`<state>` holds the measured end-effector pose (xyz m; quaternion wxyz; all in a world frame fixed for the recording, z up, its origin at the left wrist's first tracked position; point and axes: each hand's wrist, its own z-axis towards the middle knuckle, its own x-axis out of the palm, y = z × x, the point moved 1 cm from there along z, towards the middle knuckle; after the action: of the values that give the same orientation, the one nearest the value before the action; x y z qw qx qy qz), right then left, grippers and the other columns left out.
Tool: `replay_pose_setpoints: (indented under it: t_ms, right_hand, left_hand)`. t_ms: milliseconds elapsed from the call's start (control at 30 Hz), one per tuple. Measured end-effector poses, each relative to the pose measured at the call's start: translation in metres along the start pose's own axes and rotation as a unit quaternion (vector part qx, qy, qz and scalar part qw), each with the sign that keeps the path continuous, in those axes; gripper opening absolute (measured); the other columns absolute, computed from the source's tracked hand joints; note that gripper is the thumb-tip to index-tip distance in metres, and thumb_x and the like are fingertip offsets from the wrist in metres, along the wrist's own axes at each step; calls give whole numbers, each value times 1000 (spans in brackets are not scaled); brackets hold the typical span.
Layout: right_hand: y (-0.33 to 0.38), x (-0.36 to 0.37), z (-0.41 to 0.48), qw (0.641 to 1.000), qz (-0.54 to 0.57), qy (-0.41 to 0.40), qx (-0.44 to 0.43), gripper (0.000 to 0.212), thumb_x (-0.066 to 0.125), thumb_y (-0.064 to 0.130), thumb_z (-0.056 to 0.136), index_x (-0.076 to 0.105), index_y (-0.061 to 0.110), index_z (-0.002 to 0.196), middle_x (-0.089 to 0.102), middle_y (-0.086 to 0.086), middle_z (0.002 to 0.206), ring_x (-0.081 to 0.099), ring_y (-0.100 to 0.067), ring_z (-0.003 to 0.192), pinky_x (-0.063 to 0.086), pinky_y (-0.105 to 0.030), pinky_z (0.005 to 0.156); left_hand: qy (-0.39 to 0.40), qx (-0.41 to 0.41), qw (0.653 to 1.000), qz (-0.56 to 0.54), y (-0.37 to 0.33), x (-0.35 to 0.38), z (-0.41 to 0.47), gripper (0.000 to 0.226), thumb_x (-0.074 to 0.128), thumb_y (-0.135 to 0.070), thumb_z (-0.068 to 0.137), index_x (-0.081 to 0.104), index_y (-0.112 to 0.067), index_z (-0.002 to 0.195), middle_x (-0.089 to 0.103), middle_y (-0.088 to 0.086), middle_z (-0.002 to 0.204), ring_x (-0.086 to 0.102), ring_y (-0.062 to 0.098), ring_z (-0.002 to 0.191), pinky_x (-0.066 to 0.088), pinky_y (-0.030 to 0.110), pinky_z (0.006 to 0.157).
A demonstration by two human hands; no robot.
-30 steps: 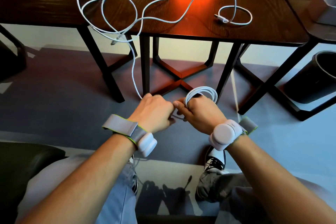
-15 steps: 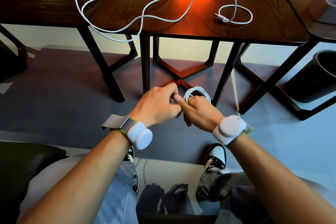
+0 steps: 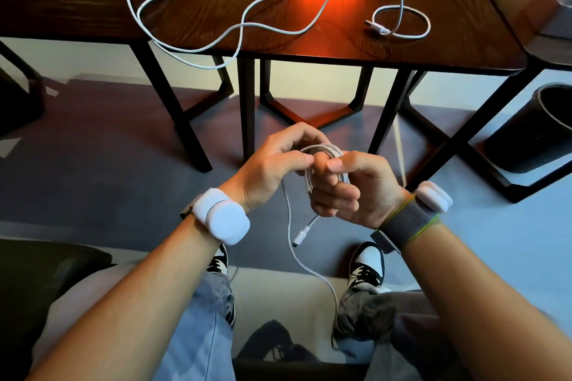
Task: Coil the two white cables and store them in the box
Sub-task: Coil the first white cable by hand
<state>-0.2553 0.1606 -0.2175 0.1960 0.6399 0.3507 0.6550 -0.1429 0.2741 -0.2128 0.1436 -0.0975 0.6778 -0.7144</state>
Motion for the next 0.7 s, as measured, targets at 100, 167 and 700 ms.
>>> replay_pose_setpoints:
  t_ms: [100, 167, 700]
  right_hand:
    - [1, -2, 1, 1000, -1, -13, -14, 10, 56, 15, 69, 54, 5, 70, 43, 0, 43, 38, -12, 35, 38, -28, 54]
    - [-1, -3, 2, 998, -34, -53, -6, 8, 49, 9, 69, 55, 3, 70, 43, -2, 44, 38, -14, 37, 38, -30, 55]
    - [4, -32, 4, 648, -681, -341, -6, 14, 45, 29, 98, 54, 30, 87, 73, 16, 77, 69, -7, 64, 58, -43, 71]
  left_hand:
    - [-7, -10, 999, 44, 3, -2, 0, 36, 52, 6, 72, 60, -13, 102, 66, 2, 93, 63, 19, 91, 51, 35, 84]
    - [-37, -19, 994, 98, 7, 0, 0, 31, 55, 3, 76, 62, -18, 97, 66, 0, 84, 67, 30, 88, 55, 45, 84]
    - [-139, -24, 873, 466, 26, -10, 7, 11, 56, -22, 94, 59, -25, 105, 70, 2, 95, 60, 37, 92, 52, 45, 77]
